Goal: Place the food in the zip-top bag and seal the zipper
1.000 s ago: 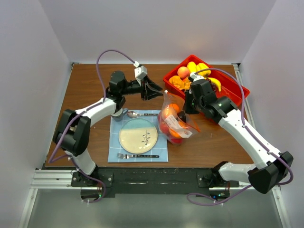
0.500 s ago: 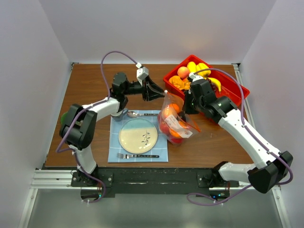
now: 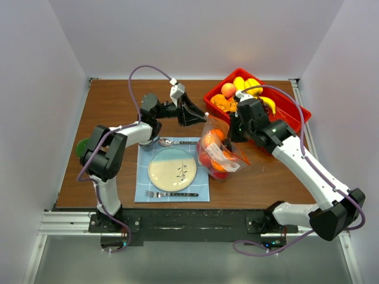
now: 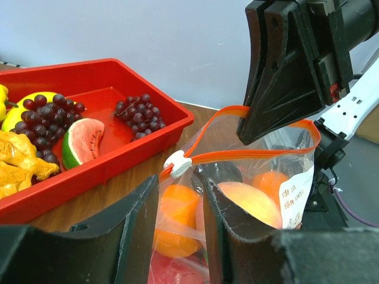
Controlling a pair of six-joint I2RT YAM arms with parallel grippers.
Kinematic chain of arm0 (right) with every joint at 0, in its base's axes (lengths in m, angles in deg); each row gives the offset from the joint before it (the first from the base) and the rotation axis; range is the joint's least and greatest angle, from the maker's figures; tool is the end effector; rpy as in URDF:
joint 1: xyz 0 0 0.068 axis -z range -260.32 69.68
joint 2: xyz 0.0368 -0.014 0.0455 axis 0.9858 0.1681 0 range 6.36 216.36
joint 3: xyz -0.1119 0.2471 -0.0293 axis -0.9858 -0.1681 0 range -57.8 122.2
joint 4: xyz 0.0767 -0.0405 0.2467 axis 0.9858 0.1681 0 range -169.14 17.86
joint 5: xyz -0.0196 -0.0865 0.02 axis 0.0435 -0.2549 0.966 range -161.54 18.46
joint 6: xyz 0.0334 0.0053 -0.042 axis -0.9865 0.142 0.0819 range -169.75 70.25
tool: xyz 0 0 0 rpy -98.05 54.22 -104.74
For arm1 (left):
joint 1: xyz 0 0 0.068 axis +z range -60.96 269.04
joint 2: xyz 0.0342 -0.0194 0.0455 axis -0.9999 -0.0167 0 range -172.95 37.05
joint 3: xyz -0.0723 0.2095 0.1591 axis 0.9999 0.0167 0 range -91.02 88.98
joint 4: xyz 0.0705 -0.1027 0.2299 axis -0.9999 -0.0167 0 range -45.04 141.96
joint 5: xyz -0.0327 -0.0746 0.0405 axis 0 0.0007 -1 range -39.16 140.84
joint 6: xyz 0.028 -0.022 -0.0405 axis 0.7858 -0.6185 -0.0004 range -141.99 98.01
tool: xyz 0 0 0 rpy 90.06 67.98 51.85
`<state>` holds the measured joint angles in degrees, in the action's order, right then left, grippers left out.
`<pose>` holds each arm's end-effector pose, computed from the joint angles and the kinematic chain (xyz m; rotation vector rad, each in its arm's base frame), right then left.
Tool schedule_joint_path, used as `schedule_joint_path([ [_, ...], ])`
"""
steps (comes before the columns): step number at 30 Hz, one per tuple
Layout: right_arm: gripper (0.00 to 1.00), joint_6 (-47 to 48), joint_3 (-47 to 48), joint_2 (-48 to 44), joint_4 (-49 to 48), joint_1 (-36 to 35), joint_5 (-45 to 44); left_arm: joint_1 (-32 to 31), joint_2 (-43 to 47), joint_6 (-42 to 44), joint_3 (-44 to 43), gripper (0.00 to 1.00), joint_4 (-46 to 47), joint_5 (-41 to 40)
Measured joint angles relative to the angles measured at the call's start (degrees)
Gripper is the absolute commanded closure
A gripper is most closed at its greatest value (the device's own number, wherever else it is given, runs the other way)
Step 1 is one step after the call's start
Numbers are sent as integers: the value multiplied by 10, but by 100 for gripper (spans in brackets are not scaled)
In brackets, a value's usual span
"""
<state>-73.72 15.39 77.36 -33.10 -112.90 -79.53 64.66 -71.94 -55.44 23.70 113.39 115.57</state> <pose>0.2178 0.1335 0.3567 -0.1068 2.3482 0.3295 0.3596 -0.1985 0.2644 0.9706 1.3158 -1.5027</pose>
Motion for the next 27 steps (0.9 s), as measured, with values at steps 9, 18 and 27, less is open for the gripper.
schedule_joint_path([
  [9,87,0,0,0,2,0,0,-5,-9,-15,-17,60,15,1],
  [18,87,0,0,0,3,0,0,-12,-16,0,-20,62,-11,0],
  [27,87,0,0,0,3,0,-1,-14,-16,16,-21,74,-35,0],
])
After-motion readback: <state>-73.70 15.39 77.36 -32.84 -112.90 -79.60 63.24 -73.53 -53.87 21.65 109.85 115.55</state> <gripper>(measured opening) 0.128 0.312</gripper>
